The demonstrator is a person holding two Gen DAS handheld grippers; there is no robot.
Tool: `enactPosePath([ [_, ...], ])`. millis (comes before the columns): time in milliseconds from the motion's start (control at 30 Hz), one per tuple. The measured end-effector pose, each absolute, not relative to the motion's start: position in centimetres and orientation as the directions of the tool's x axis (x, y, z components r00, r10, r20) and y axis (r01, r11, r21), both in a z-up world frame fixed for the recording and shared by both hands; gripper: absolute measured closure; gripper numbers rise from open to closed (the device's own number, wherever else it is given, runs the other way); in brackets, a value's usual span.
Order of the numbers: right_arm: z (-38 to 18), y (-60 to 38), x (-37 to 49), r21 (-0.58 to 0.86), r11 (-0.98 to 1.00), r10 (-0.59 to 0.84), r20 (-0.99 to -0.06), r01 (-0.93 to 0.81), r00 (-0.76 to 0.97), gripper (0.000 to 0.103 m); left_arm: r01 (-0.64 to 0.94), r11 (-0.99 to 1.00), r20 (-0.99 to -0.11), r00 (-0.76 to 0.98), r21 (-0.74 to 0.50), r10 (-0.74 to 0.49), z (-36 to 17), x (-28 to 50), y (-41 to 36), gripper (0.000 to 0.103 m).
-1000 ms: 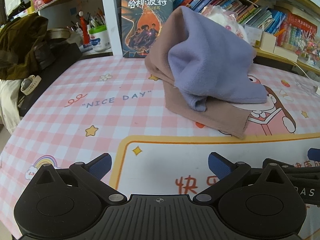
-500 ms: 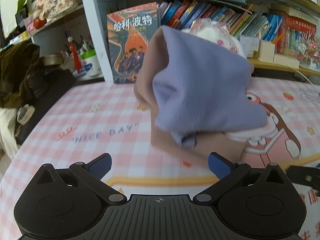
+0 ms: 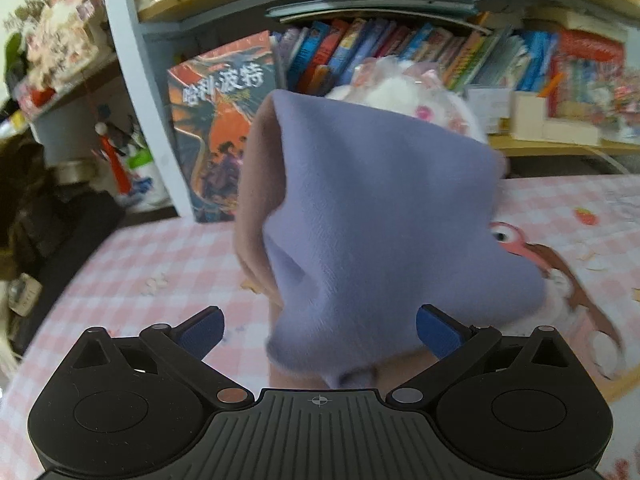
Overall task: Fold clothes
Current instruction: 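Grasp the lavender sweater edge with the left gripper while the right gripper grasps the pink edge, then lift the sweater with both grippers and shake it open in the air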
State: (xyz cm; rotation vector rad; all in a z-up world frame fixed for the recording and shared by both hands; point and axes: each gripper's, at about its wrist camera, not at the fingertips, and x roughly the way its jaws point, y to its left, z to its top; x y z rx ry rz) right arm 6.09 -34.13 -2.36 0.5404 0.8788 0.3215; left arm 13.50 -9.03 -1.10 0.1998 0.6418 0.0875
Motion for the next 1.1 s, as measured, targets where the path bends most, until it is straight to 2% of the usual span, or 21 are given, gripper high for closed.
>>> enactPosePath([
  [67,-2.3,-34.8,5.9,0.588,0.807,0.495,-0.628,-0.050,0.600,0.012,-0.044,0.976,-0.581,0.797,0.215,0.164,-1.3,14.3,-9.0,0.008],
  [133,-2.3,-35.4,5.7,0.603,0.796,0.507,-0.620,-0.049,0.599,0.014,-0.046,0.980,-0.598,0.786,0.195,0.156,-1.6,14.9,-8.8,0.009],
  [200,-2.3,-35.7,5.6,0.613,0.789,0.510,-0.617,-0.041,0.599,0.015,-0.038,0.986,-0.625,0.769,0.164,0.134,-1.8,15.4,-8.7,0.017],
  [267,-2.3,-35.9,5.6,0.625,0.780,0.517,-0.612,-0.035,0.599,0.016,-0.024,0.992,-0.658,0.747,0.122,0.099,-2.0,15.8,-8.4,0.048],
  [300,-2.3,-36.1,5.6,0.631,0.775,0.520,-0.609,-0.032,0.599,0.017,-0.023,0.995,-0.670,0.738,0.096,0.081,-2.0,15.8,-8.3,0.055],
  [333,-2.4,-36.2,5.6,0.636,0.771,0.523,-0.606,-0.029,0.599,0.017,-0.022,0.997,-0.674,0.735,0.073,0.066,-1.8,15.6,-8.2,0.072],
  [367,-2.4,-36.3,5.6,0.642,0.766,0.526,-0.604,-0.026,0.599,0.017,-0.018,0.999,-0.676,0.735,0.052,0.048,-1.5,15.3,-8.1,0.082],
  [433,-2.4,-36.5,5.6,0.654,0.756,0.533,-0.598,-0.019,0.599,0.017,-0.012,1.000,-0.683,0.730,-0.014,-0.001,-0.7,14.6,-8.0,0.091],
  [500,-2.4,-36.8,5.6,0.665,0.747,0.539,-0.593,-0.013,0.598,0.017,0.009,0.994,-0.666,0.742,-0.106,-0.078,0.9,13.1,-8.1,0.094],
  [633,-2.5,-37.3,5.6,0.693,0.721,0.556,-0.578,0.000,0.597,0.017,0.085,0.978,-0.608,0.772,-0.190,-0.185,3.9,9.8,-8.8,0.096],
  [967,-3.8,-38.8,6.5,0.842,0.531,0.665,-0.485,0.097,0.568,0.017,0.064,0.921,-0.597,0.744,-0.384,-0.300,5.1,4.8,-7.3,0.096],
  [1100,-4.5,-38.8,6.7,0.872,0.471,0.701,-0.460,0.130,0.545,0.017,0.062,0.866,-0.557,0.743,-0.496,-0.372,5.8,4.0,-6.7,0.096],
])
